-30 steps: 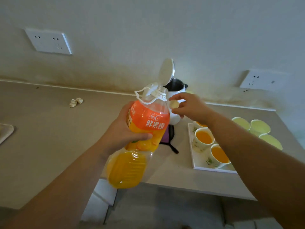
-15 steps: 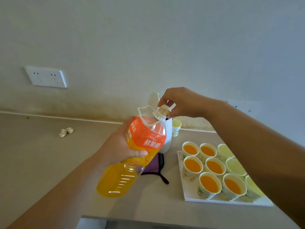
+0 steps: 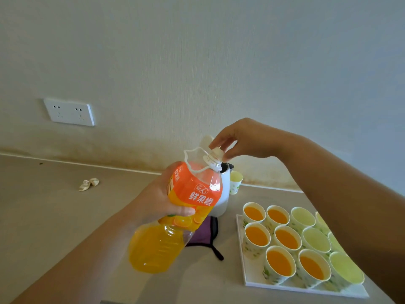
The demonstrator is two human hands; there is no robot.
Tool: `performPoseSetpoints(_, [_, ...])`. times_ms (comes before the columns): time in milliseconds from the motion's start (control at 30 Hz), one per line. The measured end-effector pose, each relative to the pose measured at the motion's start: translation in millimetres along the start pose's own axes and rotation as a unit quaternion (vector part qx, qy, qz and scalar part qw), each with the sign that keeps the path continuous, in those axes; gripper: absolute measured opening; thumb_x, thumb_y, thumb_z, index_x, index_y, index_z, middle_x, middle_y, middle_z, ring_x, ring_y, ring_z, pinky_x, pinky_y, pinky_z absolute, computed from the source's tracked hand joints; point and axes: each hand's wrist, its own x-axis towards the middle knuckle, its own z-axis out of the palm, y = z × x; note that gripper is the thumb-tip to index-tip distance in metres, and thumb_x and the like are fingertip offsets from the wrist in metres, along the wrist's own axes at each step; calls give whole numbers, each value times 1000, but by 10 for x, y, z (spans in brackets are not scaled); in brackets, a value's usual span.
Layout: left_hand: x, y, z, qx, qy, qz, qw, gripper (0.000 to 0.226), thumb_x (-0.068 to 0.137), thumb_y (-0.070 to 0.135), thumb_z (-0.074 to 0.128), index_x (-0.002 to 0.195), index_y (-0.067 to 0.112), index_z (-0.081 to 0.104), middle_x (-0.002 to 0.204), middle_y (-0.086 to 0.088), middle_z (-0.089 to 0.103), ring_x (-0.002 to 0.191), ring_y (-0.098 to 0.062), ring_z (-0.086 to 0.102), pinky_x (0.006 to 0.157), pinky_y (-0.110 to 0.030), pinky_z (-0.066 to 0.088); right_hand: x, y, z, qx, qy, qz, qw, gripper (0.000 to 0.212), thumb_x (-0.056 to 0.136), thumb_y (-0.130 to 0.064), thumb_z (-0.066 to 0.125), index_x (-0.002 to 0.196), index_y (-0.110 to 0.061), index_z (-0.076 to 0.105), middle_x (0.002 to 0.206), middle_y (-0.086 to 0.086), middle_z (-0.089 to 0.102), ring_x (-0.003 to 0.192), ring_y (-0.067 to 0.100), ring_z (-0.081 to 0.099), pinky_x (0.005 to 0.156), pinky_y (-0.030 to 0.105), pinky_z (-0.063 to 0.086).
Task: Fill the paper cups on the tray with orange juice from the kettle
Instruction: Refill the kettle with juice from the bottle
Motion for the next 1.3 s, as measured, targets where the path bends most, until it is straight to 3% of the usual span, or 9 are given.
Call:
performPoseSetpoints(200, [9,8,-124,-27,-42,0,999,102,47,37,87,132,51,34,117,22,62,108,-4,61,77,-19,54,76,-57,-83,-10,-15,-30,999,37,78,-10,76,110,-29,71,107,-6,70,94,8,63,94,31,50])
performPoseSetpoints(467, [-40,-81,-100,-45,-47,21,998,103,51,34,87,139,37,34,122,12,62,112,-11,60,83,-27,54,120,-179,-74,-20,-41,-5,999,23,86,-32,66,105,-20,71,97,-6,71,77,5,67,80,18,51])
performPoseSetpoints(633, [-58,-159,-26,-48,8,32,998,105,45,39,87,135,43,33,119,22,60,110,-3,60,79,-17,52,259,-260,164,-87,-52,93,990,74,93,-60,29,88,3,67,73,9,72,47,5,61,58,9,41])
performPoseSetpoints(767, [-35,-185,-47,-45,18,30,998,102,44,42,86,131,50,33,119,24,59,109,-2,59,80,-17,52,244,-241,166,-79,-24,103,991,66,92,-63,25,122,-14,57,105,6,69,75,15,63,86,30,47])
performPoseSetpoints(867, [-49,-201,-74,-48,14,25,998,100,44,42,86,129,52,34,118,25,60,108,-2,60,78,-18,53,144,-267,67,-37,-94,22,995,51,95,-41,49,142,-29,31,125,-1,55,99,13,53,89,24,41])
performPoseSetpoints(967, [-65,-181,-72,-38,23,32,998,98,45,43,86,126,56,34,117,28,59,108,0,59,76,-15,52,173,-242,95,-93,-73,4,993,37,98,-38,44,128,-17,49,115,2,58,91,12,48,82,23,38])
performPoseSetpoints(1067, [-55,-157,-46,-17,51,47,997,95,47,40,87,123,59,34,115,30,57,107,3,58,75,-12,51,249,-270,242,-101,-24,79,991,66,97,-54,27,97,1,63,75,7,51,71,17,47,73,31,41])
performPoseSetpoints(1167, [-28,-169,-41,8,61,48,997,96,45,46,85,124,59,32,115,31,56,106,3,58,78,-17,53,307,-263,339,-153,30,139,978,78,86,-71,15,70,-8,60,60,1,46,63,15,51,69,28,44])
performPoseSetpoints(1300, [-4,-178,-71,6,63,50,997,95,49,39,87,125,57,32,114,34,55,105,7,57,74,-11,51,234,-238,194,-14,-44,71,996,44,96,-52,36,127,-24,47,108,-4,54,97,16,53,88,29,41])
